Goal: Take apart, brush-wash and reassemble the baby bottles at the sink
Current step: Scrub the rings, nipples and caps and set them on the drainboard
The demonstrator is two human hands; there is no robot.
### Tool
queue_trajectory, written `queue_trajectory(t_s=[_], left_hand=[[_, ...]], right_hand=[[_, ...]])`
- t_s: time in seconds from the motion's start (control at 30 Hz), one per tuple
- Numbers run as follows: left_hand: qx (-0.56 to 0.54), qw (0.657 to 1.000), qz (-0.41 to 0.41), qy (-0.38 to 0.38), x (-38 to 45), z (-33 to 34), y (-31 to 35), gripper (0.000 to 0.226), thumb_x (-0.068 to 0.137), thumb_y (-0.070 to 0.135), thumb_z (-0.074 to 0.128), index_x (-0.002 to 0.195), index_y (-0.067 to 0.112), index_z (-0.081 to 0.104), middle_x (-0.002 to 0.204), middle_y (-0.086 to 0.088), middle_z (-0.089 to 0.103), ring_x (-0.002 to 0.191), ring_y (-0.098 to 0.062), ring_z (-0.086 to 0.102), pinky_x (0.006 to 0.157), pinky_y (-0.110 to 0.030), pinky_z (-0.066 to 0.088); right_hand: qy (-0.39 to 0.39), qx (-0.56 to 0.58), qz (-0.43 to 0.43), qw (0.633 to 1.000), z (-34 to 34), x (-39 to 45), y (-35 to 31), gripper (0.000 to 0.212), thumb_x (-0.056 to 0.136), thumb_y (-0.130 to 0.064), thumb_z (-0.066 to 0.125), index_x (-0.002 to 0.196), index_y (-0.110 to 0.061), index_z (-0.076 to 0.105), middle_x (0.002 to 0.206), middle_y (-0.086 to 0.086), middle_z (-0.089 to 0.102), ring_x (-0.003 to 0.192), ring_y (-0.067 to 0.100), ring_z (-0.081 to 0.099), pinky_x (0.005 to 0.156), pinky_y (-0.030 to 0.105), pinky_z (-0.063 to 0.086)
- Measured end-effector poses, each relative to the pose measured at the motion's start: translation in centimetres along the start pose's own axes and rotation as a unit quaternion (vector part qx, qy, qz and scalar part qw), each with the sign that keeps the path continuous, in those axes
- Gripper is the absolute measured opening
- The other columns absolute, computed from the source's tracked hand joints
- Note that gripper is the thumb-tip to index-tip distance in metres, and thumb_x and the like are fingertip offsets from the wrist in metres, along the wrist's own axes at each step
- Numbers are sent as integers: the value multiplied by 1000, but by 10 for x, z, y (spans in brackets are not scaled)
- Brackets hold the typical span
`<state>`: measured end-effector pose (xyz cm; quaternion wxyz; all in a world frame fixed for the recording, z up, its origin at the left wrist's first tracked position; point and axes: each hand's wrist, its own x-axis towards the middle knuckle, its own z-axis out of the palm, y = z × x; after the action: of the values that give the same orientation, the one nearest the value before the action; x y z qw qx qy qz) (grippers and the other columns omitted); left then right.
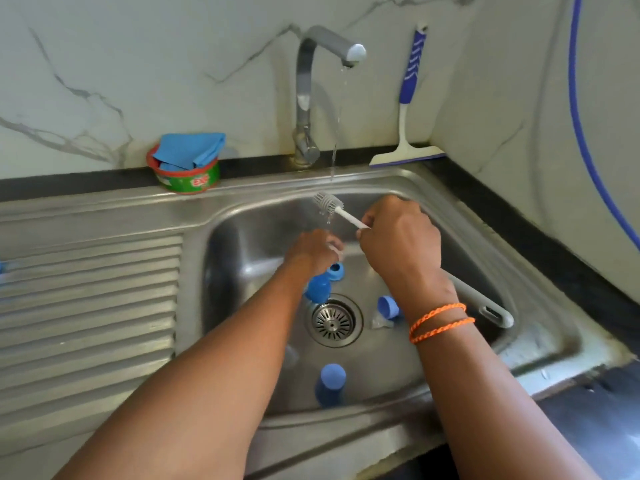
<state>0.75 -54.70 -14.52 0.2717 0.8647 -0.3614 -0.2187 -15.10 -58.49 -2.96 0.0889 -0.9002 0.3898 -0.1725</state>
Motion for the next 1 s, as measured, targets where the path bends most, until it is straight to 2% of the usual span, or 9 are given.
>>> queue_trajectory(t_s=[0.07,0.17,0.27,0.4,0.47,0.57,0.73,0.87,1.0], left_hand=[[54,998,5,-28,6,13,0,21,82,30,79,101,34,71,119,3,68,110,-20,64,95,-32,50],[109,994,-6,-8,10,25,7,20,81,32,76,80,34,57,107,3,66,95,-22,64,79,-31,47],[113,993,0,23,12,30,10,11,87,28,70,85,31,59,110,4,69,101,-24,68,82,-34,52],[29,999,-3,31,12,16,12,6,95,30,65,96,30,71,117,5,72,106,-22,68,89,-32,54],[-62,997,8,38,11,0,15,8,96,32,64,93,30,71,107,3,74,99,-20,70,73,-21,48],[-246,968,-19,42,0,-27,22,18,102,23,59,106,22,77,89,-2,69,69,-16,62,50,-16,44],[-438,897,-24,57,-36,-64,24,14,100,7,62,113,6,68,106,-20,73,86,-34,72,89,-42,60],[-526,845,-23,95,-63,-79,24,8,100,5,66,108,5,65,108,-21,75,95,-30,78,89,-36,63],[-610,786,-27,94,-79,-81,35,21,100,14,68,119,4,64,113,-18,76,102,-31,76,94,-42,61]], right_hand=[[11,-19,1,1000,-3,0,0,22,99,-24,66,120,-17,68,116,11,67,105,34,67,85,41,56],[23,-33,1,999,-8,-2,-1,19,100,-21,64,118,-17,68,113,11,66,102,35,66,76,38,50],[29,-34,-2,999,-11,-4,-4,17,100,-20,62,115,-16,68,107,8,62,99,34,66,71,36,42],[56,-23,-12,998,-14,-5,-8,16,103,-27,59,111,-16,68,97,6,57,95,35,65,70,36,40],[67,-15,-16,998,-16,-6,-8,20,103,-31,59,112,-17,70,102,9,64,95,37,66,70,37,42],[76,-12,-17,997,-17,-6,-8,20,103,-32,60,111,-16,70,105,11,66,95,38,66,71,37,44],[77,14,-10,997,-17,-6,-6,20,102,-33,61,104,-16,71,95,10,66,85,36,64,72,41,53],[65,36,-15,997,-21,-10,-7,23,102,-35,62,106,-15,73,95,11,65,85,37,63,73,41,53],[56,92,-7,994,-22,-13,-4,21,100,-37,64,105,-21,77,93,11,68,83,36,64,75,43,58]])
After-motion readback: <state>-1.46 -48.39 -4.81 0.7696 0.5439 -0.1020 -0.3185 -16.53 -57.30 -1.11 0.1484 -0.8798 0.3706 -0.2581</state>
